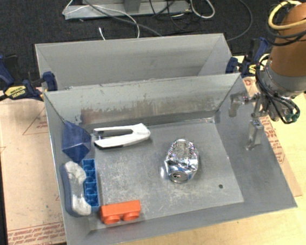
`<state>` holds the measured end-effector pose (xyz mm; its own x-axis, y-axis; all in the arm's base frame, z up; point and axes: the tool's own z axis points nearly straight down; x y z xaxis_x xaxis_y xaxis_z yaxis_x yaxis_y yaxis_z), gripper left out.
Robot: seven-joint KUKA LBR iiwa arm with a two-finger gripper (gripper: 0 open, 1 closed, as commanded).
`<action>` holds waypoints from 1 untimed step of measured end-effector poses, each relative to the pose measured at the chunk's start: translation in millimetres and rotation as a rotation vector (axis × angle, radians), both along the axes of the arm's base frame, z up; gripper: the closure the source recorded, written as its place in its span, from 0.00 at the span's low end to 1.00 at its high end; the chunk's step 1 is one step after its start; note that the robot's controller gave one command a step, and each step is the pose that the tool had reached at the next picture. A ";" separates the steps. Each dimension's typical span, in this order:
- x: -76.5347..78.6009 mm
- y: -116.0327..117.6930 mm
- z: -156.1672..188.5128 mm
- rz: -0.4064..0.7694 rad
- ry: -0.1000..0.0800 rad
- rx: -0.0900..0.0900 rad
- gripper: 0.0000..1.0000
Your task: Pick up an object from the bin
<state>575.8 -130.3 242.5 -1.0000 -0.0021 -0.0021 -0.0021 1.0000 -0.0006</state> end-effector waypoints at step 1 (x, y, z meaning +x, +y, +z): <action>0.0 0.0 0.0 0.000 0.000 0.000 0.00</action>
Offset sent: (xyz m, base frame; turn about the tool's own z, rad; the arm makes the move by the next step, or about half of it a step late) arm 0.0105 0.0017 -0.0640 -0.2073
